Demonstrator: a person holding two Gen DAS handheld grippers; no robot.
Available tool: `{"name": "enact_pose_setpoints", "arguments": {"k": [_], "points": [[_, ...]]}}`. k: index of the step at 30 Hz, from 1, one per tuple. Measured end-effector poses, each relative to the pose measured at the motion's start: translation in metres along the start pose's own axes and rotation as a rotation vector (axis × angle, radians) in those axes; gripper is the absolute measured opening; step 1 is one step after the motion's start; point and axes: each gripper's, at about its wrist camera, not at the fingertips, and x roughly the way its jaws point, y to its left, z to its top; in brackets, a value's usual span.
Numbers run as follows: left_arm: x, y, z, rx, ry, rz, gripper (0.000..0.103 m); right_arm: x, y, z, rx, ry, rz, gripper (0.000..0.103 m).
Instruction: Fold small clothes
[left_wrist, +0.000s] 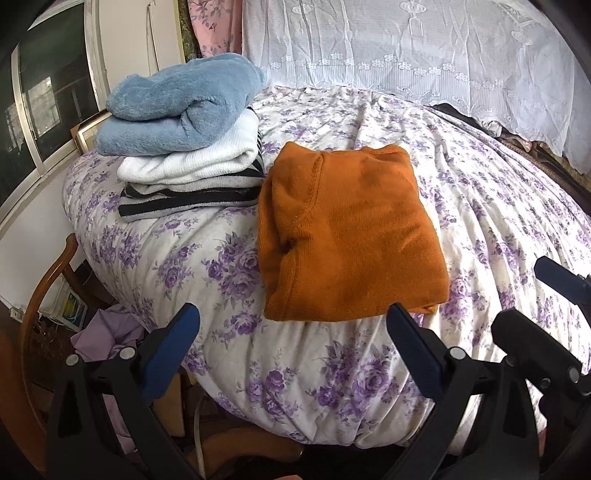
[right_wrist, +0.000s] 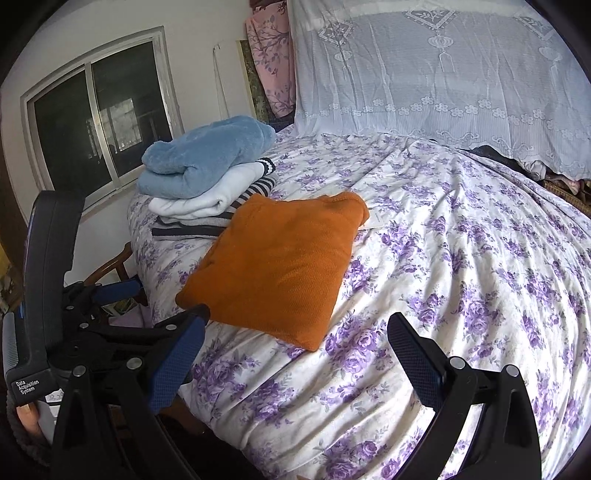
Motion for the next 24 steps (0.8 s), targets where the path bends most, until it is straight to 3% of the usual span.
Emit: {"name": "enact_pose_setpoints", "arguments": {"k": [13,24], "points": [[-0.0018,-0.0008,0.0,0.016,-0.033,0.022,0.099,0.002,-0.0013,-0.0012,0.019,0.006,0.005,0.1],[0.0026,0.0016,0.0027,0.003,-0.011,0.0,0.099,0.0027,-0.0016,-0.001,0.03,0.001,0.01,0.1]]}}
